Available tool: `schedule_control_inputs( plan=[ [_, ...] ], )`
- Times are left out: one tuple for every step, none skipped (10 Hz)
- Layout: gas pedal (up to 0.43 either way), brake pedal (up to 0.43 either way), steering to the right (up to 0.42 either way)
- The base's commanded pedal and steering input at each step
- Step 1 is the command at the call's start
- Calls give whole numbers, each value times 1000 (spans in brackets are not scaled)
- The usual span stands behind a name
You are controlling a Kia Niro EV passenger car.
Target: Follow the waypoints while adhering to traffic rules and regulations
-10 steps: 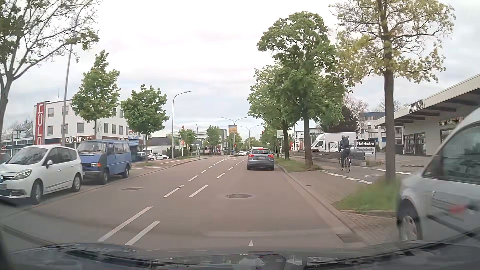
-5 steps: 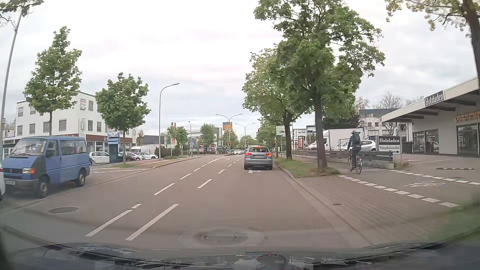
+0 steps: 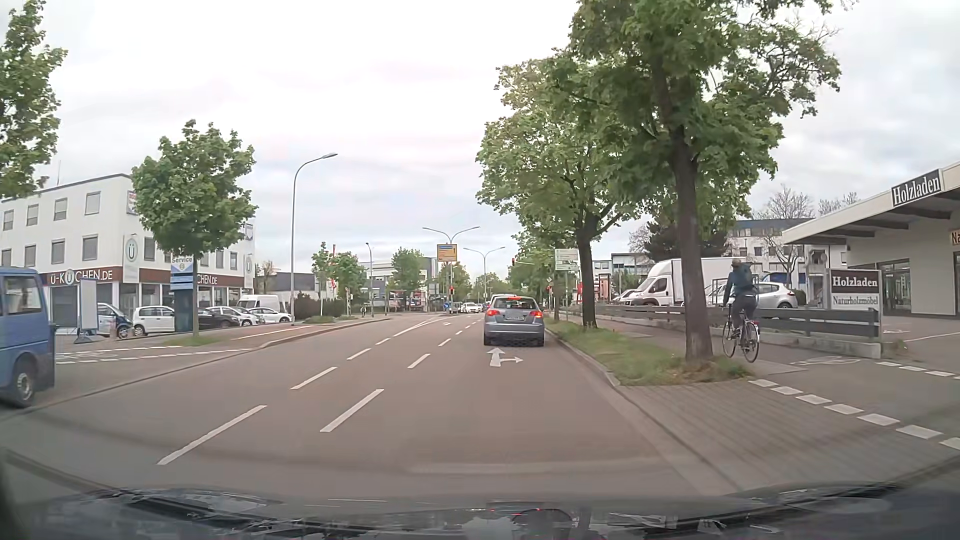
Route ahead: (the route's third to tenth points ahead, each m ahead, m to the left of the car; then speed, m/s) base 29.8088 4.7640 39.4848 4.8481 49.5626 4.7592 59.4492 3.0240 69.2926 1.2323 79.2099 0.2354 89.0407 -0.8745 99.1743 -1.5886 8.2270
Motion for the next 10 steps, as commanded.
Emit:
schedule_control_inputs(
  plan=[
    [0, 55, 8],
    [0, 91, 7],
    [0, 116, 6],
    [0, 146, 5],
    [0, 165, 5],
    [0, 177, 4],
    [0, 177, 3],
    [0, 183, 3],
    [0, 183, 3],
    [0, 189, 3]
  ],
)
